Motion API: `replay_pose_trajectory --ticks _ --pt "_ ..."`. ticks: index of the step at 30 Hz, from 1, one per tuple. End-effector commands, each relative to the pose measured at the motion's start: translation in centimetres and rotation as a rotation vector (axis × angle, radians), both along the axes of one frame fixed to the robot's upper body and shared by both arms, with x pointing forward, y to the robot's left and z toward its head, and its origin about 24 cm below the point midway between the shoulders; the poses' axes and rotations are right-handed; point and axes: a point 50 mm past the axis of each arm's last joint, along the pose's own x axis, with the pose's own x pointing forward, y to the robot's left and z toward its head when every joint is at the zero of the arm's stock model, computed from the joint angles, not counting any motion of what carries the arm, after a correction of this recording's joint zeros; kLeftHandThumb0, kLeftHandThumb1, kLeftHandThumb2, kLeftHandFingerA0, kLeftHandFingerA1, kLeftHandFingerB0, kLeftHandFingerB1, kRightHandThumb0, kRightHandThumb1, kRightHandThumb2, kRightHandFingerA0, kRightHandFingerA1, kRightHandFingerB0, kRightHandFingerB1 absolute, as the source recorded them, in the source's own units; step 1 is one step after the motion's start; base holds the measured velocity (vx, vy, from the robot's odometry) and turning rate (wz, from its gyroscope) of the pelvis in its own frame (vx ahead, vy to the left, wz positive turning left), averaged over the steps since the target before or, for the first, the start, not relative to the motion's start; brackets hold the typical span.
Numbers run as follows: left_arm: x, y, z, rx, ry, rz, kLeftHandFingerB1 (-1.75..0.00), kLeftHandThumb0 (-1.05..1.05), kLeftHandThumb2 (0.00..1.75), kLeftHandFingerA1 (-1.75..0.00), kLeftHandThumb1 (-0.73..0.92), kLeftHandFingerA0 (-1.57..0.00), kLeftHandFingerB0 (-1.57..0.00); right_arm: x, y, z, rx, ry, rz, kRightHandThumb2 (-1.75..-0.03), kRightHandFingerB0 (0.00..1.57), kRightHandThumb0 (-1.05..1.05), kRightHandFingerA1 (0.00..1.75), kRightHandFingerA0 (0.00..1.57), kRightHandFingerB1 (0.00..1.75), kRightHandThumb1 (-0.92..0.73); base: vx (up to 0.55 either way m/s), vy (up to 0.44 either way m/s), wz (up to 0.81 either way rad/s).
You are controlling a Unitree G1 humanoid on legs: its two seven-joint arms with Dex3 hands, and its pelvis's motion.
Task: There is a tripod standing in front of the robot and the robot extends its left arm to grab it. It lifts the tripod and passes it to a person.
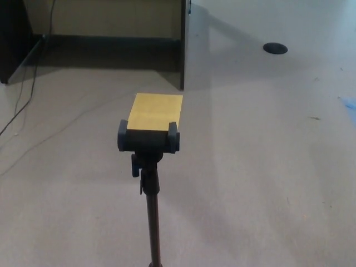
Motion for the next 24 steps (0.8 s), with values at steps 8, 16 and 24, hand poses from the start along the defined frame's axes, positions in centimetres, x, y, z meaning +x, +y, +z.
replay_pose_trajectory --ticks 8,16,24 --pt "4.2 -1.4 3.2 -0.218 -0.378 0.072 -0.2 -0.55 0.78 -0.36 0.35 -0.03 -0.03 0.1 -1.3 0.8 -0.023 -0.035 0.068 -0.6 0.4 -0.39 0.41 0.66 0.33 -0.68 0.0 0.0 0.0" --pt "9.3 -5.2 8.2 -0.284 -0.546 -0.108 -0.15 -0.57 0.77 -0.41 0.36 -0.02 -0.02 -1.1 -1.1 0.2 -0.03 -0.018 0.076 -0.82 0.31 -0.49 0.58 0.68 0.44 -0.55 0.0 0.0 0.0" --pt "13.0 -9.2 12.4 -0.339 -0.617 -0.237 -0.16 -0.75 0.54 -0.31 0.43 -0.08 0.0 -0.6 -1.1 0.5 -0.036 -0.037 0.071 -0.81 0.31 -0.5 0.57 0.67 0.44 -0.55 0.0 0.0 0.0"
